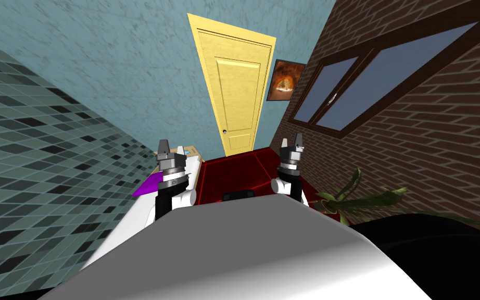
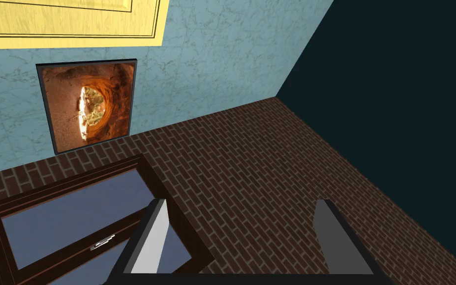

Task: Pull the door open

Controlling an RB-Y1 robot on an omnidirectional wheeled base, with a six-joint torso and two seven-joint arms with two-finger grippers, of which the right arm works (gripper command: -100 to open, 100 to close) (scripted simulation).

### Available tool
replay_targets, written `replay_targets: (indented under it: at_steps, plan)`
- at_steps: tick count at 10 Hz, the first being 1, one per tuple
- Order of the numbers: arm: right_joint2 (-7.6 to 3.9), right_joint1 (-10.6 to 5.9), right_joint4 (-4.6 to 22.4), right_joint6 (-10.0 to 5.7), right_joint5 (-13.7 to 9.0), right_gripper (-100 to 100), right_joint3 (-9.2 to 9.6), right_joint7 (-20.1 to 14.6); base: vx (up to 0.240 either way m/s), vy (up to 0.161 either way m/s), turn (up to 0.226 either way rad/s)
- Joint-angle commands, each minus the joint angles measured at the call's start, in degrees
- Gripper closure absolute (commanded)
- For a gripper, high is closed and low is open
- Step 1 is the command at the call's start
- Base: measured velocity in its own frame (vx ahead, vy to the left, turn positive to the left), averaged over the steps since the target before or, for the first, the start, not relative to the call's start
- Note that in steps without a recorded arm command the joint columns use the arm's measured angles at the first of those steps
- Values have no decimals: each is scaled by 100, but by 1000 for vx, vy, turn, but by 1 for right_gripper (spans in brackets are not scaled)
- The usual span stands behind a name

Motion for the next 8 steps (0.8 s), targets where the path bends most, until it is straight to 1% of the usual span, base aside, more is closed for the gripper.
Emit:
replay_targets:
  at_steps: [1, 5, 7, 8]
  plan:
    - [-66, -53, 164, -40, 80, -100, -11, 105, 82, 34, 21]
    - [-189, -177, 549, -132, 268, -100, -36, 352, 159, 61, 18]
    - [-268, -269, 836, -201, 409, -100, -55, 537, 136, 65, 17]
    - [-288, -297, 923, -222, 451, -100, -61, 593, 149, 54, 17]
